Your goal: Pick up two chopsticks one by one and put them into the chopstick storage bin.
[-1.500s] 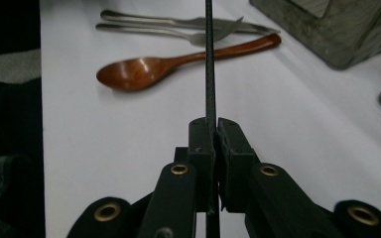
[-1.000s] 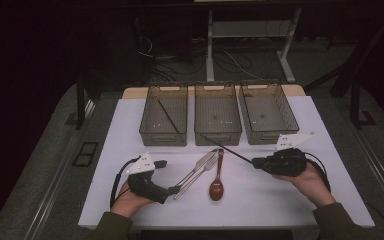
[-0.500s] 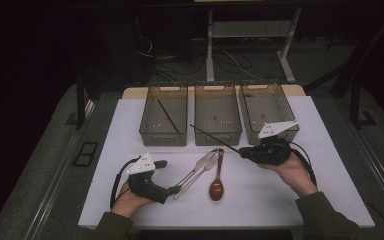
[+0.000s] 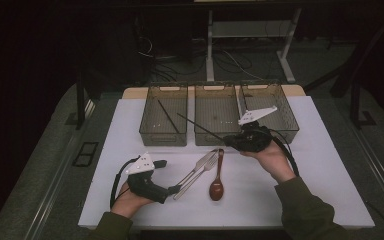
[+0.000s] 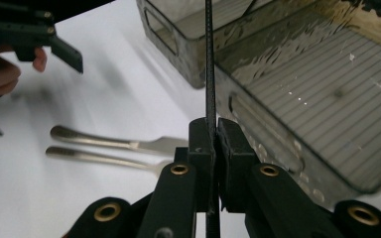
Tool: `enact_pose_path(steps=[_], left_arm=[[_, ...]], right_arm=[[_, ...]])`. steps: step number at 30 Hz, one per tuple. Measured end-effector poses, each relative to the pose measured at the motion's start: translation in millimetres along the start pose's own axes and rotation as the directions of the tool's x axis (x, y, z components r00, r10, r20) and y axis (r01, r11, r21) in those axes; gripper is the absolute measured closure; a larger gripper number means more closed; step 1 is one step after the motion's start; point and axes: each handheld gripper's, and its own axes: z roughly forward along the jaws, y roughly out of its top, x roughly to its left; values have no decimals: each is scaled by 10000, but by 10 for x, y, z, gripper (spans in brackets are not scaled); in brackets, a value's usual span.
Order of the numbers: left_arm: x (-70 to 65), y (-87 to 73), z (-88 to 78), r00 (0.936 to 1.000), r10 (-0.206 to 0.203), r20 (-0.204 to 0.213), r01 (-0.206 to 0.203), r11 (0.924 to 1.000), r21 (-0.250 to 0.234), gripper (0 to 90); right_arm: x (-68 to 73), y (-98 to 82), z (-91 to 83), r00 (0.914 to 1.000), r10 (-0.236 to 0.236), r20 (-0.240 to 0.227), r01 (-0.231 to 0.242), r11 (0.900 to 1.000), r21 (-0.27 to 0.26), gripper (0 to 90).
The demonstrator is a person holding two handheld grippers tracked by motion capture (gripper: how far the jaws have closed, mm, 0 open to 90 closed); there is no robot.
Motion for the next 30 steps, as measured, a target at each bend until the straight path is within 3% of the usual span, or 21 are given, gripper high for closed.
enact_pose_path(steps=[10, 18, 30], left_arm=[[-5, -1, 6, 10000, -11, 9, 11, 10000, 13, 0], [-9, 4, -1, 10000, -11, 32, 11, 10000, -65, 0], [-9, 11, -8, 10000, 11, 48, -10, 9998, -192, 0]], right_arm=[[-29, 351, 245, 9998, 22, 219, -30, 9994, 355, 844], [-93, 585, 477, 9987, 286, 432, -314, 9973, 664, 844], [-121, 938, 987, 9952, 634, 750, -724, 9896, 1239, 844]])
